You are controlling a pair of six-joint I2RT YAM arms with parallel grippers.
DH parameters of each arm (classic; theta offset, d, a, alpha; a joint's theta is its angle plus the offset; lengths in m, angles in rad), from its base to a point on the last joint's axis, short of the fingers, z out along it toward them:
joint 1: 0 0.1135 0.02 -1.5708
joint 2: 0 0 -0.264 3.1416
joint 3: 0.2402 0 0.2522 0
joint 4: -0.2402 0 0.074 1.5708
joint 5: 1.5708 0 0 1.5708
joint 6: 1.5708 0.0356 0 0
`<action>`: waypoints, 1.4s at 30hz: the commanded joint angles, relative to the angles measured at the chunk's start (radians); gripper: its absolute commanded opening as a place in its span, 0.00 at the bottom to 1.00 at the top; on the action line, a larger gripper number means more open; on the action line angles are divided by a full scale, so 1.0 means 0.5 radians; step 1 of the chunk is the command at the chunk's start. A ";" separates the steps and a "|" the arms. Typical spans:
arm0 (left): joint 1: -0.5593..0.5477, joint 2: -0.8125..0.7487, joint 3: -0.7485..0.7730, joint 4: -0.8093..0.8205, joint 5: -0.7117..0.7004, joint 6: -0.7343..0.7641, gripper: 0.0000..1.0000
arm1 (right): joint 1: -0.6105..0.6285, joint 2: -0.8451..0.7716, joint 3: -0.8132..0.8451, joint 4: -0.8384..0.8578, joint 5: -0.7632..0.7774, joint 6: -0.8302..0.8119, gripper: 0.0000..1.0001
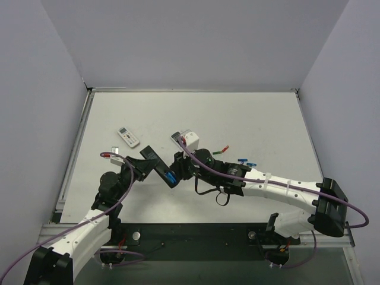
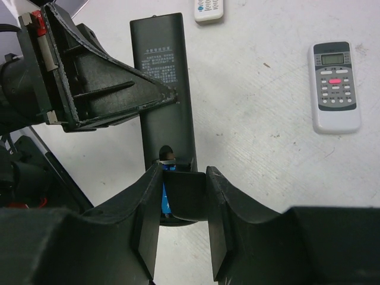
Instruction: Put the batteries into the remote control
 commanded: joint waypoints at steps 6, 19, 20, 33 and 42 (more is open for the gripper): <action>0.012 -0.112 -0.022 0.145 -0.131 -0.184 0.00 | 0.114 -0.156 -0.199 0.504 0.241 -0.004 0.00; 0.015 -0.134 -0.028 0.163 -0.150 -0.285 0.00 | 0.154 -0.143 -0.276 0.691 0.137 -0.038 0.00; 0.012 -0.134 -0.031 0.160 -0.156 -0.291 0.00 | 0.157 -0.140 -0.269 0.679 0.137 -0.041 0.00; 0.015 -0.137 -0.034 0.102 -0.199 -0.386 0.00 | 0.188 -0.156 -0.291 0.663 0.143 -0.078 0.00; 0.015 -0.168 -0.046 0.093 -0.208 -0.429 0.00 | 0.197 -0.153 -0.318 0.672 0.198 -0.087 0.00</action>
